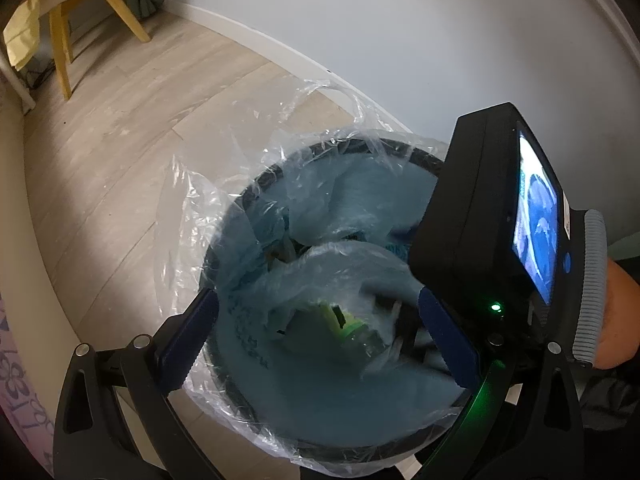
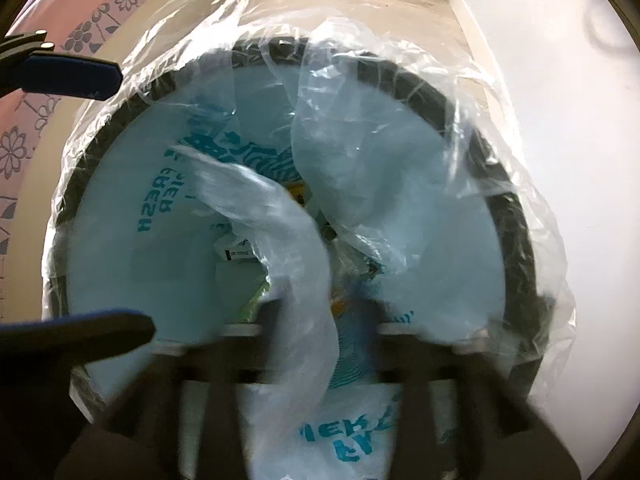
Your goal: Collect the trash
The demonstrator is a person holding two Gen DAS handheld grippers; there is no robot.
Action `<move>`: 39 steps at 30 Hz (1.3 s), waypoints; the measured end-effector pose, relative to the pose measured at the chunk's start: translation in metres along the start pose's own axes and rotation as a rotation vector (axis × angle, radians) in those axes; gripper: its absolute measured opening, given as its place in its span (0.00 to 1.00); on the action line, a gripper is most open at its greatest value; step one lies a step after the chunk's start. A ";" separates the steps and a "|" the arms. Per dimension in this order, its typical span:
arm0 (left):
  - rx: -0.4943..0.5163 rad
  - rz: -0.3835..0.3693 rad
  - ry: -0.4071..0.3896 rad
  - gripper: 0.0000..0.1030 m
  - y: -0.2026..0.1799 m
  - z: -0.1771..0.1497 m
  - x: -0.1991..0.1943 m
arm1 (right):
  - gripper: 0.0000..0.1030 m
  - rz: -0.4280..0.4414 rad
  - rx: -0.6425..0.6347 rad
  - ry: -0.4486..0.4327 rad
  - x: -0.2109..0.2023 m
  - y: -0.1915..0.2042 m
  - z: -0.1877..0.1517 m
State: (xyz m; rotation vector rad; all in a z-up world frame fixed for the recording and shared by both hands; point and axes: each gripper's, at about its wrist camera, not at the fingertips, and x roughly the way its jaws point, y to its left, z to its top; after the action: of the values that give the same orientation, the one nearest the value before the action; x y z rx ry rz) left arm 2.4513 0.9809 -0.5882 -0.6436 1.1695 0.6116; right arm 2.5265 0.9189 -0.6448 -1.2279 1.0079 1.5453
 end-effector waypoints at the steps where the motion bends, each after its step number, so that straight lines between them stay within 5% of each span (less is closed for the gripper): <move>1: -0.001 -0.004 0.001 0.94 0.000 0.000 0.000 | 0.76 0.000 0.003 -0.008 -0.003 0.000 -0.002; 9: -0.003 0.007 -0.003 0.94 -0.002 0.001 -0.010 | 0.93 -0.009 -0.027 -0.039 -0.024 0.000 -0.010; 20: -0.037 0.051 -0.072 0.94 -0.007 0.011 -0.079 | 0.93 -0.050 0.012 -0.070 -0.080 -0.008 0.001; 30: -0.123 0.051 -0.107 0.94 -0.020 0.042 -0.202 | 0.93 -0.163 0.109 -0.059 -0.193 -0.026 0.005; 39: -0.053 0.170 -0.383 0.94 -0.063 0.106 -0.385 | 0.93 -0.221 0.204 -0.195 -0.347 -0.029 0.010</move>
State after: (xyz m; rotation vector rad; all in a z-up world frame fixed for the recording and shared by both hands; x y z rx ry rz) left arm 2.4582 0.9772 -0.1841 -0.4483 0.8551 0.8705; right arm 2.5896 0.8826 -0.3042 -0.9906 0.8496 1.3259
